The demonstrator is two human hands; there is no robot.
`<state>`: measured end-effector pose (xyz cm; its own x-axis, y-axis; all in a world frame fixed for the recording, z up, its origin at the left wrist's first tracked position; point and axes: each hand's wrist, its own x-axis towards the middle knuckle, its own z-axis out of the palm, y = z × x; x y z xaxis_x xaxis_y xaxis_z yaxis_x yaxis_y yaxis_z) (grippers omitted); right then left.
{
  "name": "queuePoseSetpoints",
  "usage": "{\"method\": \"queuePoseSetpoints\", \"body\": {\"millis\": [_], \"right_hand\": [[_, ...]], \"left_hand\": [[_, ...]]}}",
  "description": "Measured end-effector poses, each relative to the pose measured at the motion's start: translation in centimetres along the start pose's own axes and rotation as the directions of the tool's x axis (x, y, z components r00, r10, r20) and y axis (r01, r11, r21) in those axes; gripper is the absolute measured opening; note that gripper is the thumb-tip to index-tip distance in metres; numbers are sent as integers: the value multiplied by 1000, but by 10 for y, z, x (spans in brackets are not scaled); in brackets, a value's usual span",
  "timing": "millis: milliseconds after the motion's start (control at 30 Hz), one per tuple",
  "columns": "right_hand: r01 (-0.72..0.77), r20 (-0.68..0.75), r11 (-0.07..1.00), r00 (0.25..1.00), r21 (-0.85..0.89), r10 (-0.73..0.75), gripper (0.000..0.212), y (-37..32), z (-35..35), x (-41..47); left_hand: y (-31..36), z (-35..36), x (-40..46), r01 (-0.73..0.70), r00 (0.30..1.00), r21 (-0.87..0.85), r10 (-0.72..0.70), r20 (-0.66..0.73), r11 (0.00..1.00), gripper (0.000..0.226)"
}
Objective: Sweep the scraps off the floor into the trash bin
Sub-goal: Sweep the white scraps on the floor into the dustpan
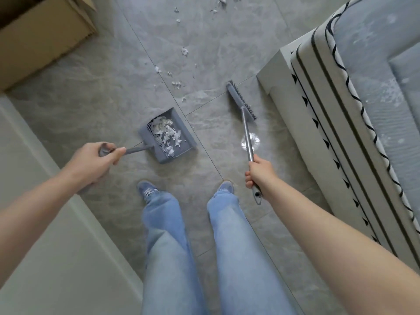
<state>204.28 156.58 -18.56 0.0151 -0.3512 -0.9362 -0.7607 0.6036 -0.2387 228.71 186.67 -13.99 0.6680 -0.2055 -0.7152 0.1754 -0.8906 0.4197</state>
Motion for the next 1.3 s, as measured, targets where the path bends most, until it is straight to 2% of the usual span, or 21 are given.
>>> {"method": "queuePoseSetpoints", "body": {"millis": [167,300,467,633,800,1000,1067,1300], "right_hand": [[-150,31,986,988,76,148,51,19,106,-37],[-132,88,990,988,45,128,55,56,177,-81],[-156,119,951,985,266,129,51,65,226,-134],[-151,59,959,988,241,141,53,43,254,-138],[-214,115,942,975,260,190,52,32,264,-148],[-115,129,930,989,348,74,42,24,250,-177],[-79,109,939,993,333,45,38,11,250,-169],[-29,79,981,997,194,14,21,-86,272,-106]], "left_hand": [[1,-16,35,-70,998,72,69,14,995,38],[-2,-36,50,-62,997,5,61,49,998,33],[-4,-44,58,-77,987,-53,83,136,996,32],[-13,-49,60,-96,977,-72,107,184,993,33],[-34,-68,60,-89,976,-87,104,191,992,30],[-83,-122,61,-26,999,-60,29,42,998,31],[-102,-142,61,-19,1000,-59,18,-11,998,31],[-134,-185,60,65,997,-30,-66,-44,997,30]]}}
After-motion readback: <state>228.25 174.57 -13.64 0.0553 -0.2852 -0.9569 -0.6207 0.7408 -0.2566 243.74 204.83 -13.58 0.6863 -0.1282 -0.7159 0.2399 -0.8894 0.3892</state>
